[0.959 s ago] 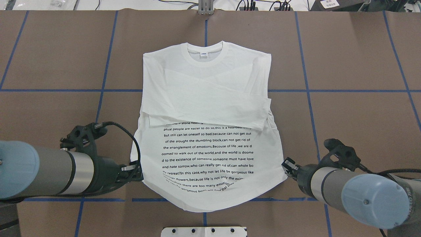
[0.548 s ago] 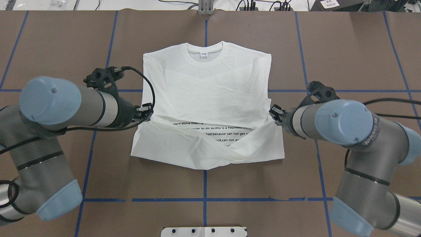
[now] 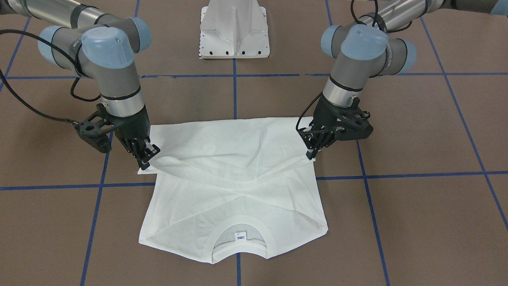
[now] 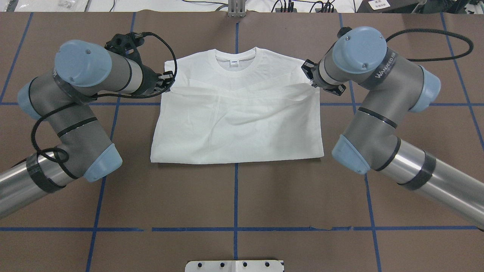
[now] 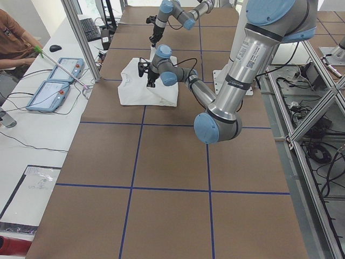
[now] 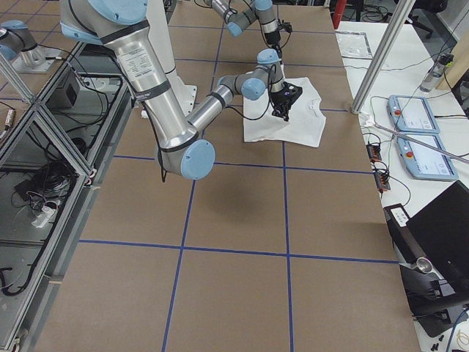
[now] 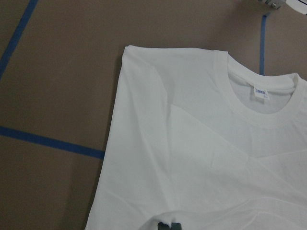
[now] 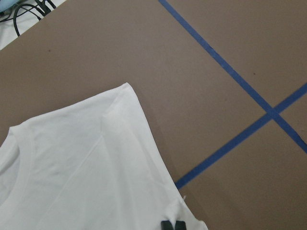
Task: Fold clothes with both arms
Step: 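Lay the hem near the collar, open both grippers and withdraw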
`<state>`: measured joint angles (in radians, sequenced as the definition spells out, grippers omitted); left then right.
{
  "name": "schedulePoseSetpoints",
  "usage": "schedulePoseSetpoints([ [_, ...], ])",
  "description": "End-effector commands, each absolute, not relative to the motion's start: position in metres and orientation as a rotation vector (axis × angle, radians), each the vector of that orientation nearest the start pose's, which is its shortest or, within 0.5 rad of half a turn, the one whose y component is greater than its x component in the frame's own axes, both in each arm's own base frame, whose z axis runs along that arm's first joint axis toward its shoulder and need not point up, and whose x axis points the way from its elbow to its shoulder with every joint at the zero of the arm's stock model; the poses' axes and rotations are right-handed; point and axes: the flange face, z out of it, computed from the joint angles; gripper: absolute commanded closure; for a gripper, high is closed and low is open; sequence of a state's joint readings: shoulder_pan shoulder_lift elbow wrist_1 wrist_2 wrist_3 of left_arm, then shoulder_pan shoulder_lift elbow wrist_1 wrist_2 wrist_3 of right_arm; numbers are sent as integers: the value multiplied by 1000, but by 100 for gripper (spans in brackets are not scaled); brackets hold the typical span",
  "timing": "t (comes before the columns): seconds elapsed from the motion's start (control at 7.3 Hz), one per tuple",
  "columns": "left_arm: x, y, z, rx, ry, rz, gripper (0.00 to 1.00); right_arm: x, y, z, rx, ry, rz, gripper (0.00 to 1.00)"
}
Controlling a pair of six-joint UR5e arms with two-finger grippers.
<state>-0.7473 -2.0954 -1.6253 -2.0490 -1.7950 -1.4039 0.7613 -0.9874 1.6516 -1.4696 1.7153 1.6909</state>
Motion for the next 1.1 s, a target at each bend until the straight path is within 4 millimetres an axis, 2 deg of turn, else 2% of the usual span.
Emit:
schedulePoseSetpoints([
  [0.0,421,-586,300,317,1033,-434,100,-431,-626,294,124,-717,785,100],
  [0.14,432,-603,317,326,1007,-421,100,-438,-649,320,135,-726,790,100],
  [0.27,431,-615,335,346,1025,-425,100,-437,-662,325,142,-724,787,100],
  [0.55,431,-619,339,351,1026,-427,100,-448,-676,321,130,-707,790,100],
  [0.69,430,-620,339,352,1025,-430,100,-453,-677,334,117,-683,790,100],
  [0.96,434,-625,337,351,1024,-432,100,-457,-678,330,118,-686,786,97],
])
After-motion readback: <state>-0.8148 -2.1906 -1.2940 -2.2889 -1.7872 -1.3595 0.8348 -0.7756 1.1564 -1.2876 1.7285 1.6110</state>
